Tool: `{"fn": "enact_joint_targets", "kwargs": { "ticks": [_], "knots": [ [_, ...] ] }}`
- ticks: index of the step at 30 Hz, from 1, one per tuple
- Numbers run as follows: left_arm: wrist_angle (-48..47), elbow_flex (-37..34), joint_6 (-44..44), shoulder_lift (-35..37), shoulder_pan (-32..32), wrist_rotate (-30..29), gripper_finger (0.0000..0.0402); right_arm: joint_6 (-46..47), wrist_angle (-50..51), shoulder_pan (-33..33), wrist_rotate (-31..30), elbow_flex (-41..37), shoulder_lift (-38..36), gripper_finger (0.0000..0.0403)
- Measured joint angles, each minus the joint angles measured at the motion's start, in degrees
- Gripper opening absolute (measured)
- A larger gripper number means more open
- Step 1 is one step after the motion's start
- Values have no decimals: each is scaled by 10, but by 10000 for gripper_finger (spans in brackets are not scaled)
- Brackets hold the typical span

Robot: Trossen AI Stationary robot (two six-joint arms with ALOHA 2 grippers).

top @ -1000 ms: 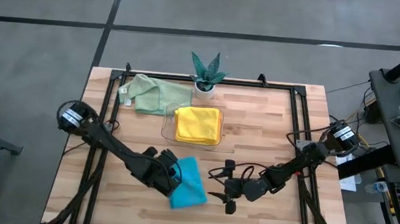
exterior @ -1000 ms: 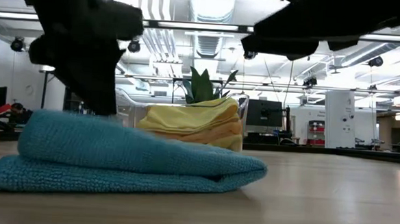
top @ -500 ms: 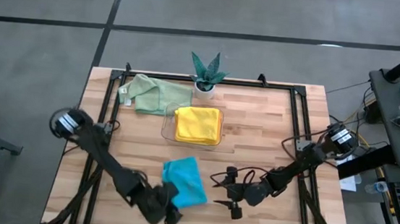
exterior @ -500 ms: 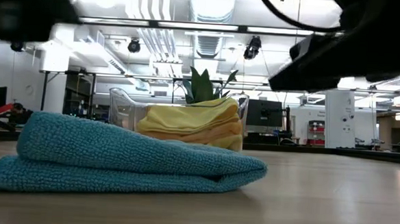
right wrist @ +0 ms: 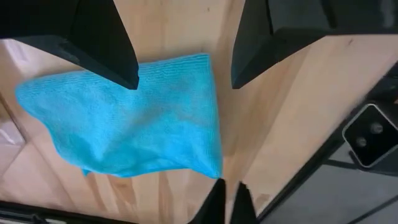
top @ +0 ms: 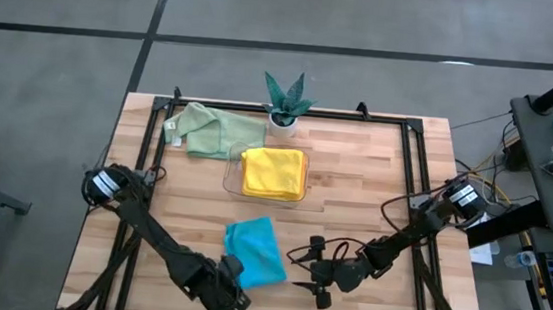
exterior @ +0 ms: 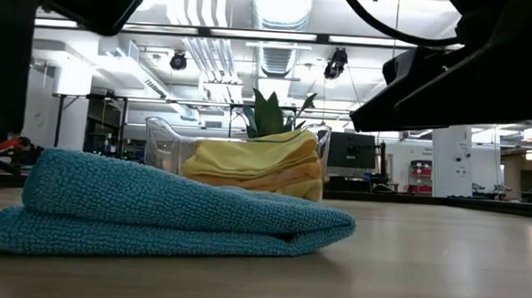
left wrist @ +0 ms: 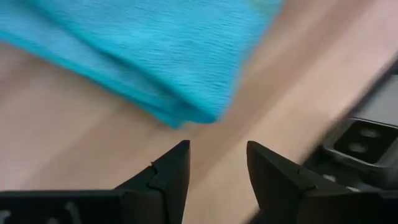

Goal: Fold microfiber towels
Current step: Fold the blue microfiber towel

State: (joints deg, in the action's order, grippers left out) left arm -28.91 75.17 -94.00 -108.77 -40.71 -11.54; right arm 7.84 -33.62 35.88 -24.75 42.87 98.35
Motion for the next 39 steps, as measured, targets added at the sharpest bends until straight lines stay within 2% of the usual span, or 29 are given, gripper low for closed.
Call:
{"fn": "enact_joint_targets", "kwargs": {
  "ticks": [6, 18, 22, 27, 33, 39],
  "knots": [
    [-10, 0, 20, 3, 4, -26, 143, -3, 3, 0, -15, 0, 0, 246],
    [24, -2, 63, -7, 28, -29, 140, -14, 3, -7, -39, 0, -1, 247],
    [25, -2, 63, -7, 28, -29, 102, -23, 3, -7, -39, 0, -1, 247],
    [24, -4, 88, -9, 26, -30, 14, -26, 3, -7, -39, 0, -1, 247],
    [-10, 8, 119, -2, 26, -35, 1, -29, 3, -7, -39, 0, -2, 247],
    [-44, 18, 120, 21, 24, 7, 0, -29, 3, -8, -39, -1, -2, 247]
  ]
}}
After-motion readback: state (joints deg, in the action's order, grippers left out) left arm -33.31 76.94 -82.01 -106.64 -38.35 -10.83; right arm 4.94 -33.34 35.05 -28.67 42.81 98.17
